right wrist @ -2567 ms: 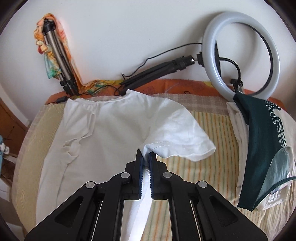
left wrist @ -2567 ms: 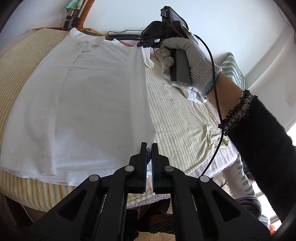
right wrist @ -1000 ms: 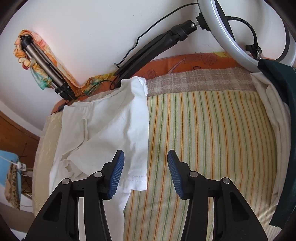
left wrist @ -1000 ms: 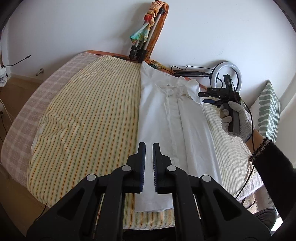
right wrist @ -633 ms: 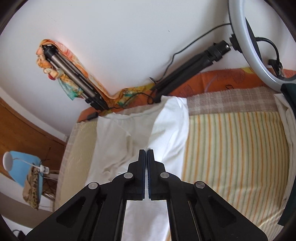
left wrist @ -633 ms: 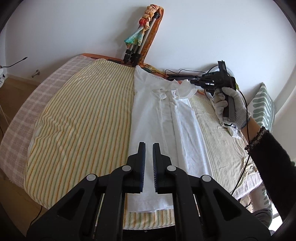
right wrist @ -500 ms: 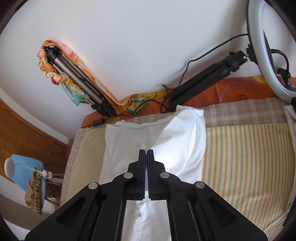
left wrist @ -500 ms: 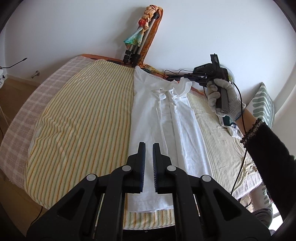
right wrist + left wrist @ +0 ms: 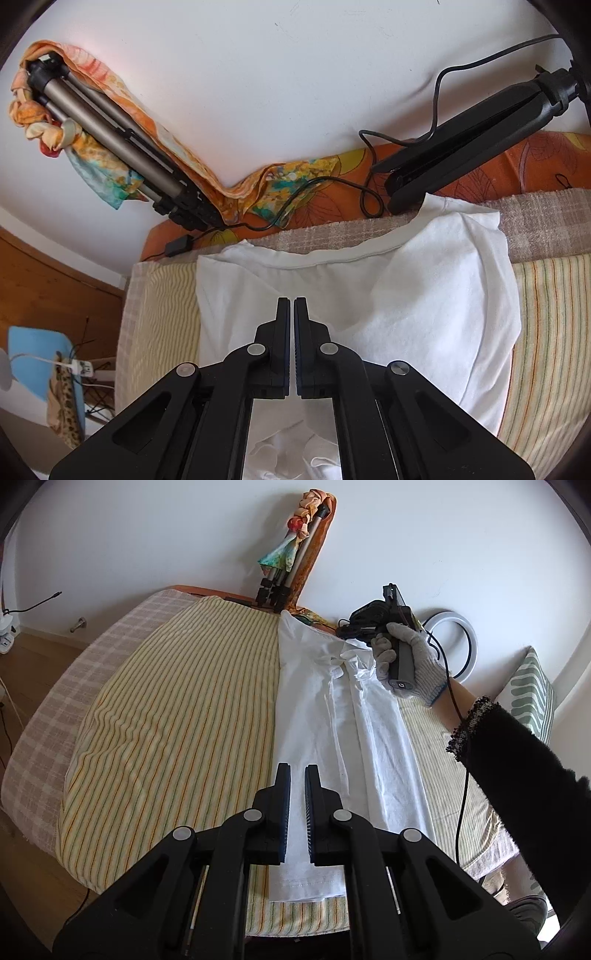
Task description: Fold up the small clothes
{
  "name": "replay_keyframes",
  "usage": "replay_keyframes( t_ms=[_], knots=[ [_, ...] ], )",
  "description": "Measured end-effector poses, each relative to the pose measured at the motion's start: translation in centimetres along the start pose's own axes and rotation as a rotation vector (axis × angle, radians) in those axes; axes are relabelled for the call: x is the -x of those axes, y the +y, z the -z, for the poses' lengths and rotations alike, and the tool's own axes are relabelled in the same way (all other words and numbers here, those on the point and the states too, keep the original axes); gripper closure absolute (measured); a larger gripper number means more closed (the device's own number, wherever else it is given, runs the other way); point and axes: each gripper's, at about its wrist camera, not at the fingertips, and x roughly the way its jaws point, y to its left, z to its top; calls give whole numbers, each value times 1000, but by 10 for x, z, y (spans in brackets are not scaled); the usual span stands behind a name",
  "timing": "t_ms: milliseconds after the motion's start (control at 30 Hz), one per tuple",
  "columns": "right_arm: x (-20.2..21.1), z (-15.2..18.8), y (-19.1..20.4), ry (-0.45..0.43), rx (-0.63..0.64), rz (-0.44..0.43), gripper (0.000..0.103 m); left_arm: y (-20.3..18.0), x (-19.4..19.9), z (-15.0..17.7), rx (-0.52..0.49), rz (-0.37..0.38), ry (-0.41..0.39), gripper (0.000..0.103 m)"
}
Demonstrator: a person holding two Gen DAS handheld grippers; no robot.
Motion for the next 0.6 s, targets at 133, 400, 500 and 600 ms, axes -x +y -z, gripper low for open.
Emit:
replay_keyframes(
  t_ms=[133, 400, 500, 600],
  knots=[
    [39, 9, 0, -38, 35, -13, 98, -1, 1, 1, -14, -2, 1, 98],
    [157, 62, -10, -106, 81, -8, 97, 0, -3, 9, -37, -14, 26, 73],
    [199, 97, -20, -130, 100, 23, 83, 6, -4, 13, -48, -31, 42, 73],
    [229, 137, -29, -120, 110, 44, 79, 15, -9, 19, -23, -21, 79, 73]
  ],
)
